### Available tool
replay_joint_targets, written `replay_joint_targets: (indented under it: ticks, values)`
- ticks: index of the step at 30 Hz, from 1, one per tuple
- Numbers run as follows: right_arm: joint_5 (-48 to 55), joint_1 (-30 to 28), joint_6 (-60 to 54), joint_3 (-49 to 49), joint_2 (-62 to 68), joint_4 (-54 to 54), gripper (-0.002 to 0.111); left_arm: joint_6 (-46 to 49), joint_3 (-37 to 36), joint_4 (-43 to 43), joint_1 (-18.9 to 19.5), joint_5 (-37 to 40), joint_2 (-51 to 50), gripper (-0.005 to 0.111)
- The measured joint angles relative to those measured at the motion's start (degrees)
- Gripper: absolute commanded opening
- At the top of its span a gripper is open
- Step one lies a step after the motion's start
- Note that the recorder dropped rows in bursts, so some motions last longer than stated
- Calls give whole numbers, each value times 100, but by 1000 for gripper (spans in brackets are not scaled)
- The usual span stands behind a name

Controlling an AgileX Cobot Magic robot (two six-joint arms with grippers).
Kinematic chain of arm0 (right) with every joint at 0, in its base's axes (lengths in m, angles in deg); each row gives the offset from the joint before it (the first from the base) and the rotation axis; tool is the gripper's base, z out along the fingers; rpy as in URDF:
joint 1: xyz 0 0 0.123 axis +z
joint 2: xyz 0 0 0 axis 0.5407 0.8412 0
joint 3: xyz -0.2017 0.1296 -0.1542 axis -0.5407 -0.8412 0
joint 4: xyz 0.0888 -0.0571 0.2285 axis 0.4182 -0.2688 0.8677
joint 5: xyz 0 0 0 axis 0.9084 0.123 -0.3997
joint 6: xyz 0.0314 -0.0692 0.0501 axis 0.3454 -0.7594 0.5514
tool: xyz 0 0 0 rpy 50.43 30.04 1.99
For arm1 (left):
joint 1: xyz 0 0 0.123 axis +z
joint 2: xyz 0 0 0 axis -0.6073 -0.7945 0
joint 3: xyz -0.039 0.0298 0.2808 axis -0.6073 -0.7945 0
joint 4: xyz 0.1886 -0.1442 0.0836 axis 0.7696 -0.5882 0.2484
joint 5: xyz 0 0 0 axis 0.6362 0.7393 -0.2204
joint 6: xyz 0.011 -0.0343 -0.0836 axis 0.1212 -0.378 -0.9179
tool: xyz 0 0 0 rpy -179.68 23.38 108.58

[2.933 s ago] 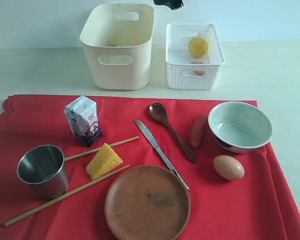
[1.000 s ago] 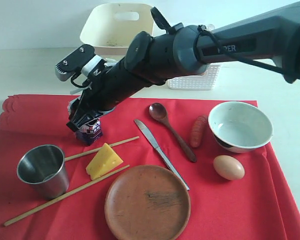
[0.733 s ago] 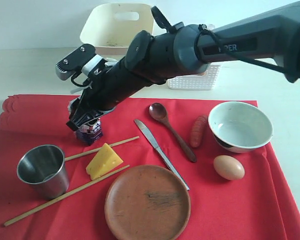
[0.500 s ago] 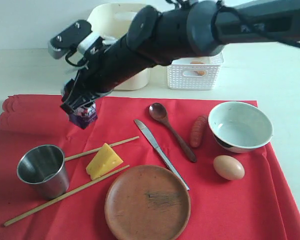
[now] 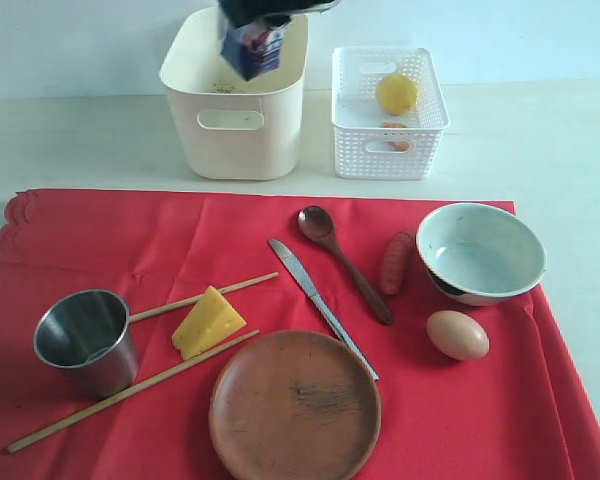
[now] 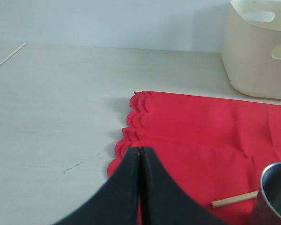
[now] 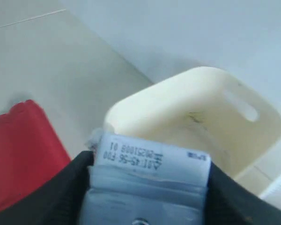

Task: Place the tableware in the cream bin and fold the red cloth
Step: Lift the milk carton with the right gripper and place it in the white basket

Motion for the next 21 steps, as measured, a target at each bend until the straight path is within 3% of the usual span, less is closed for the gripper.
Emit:
replay_joint_targets:
  ticks: [9, 21]
  values:
    - [-743, -1069, 378, 0, 297, -42, 0, 0, 0, 0, 0, 0, 0, 0]
    - [-1802, -1200, 559, 0, 1550, 3, 0, 0, 0, 0, 0, 0, 0, 0]
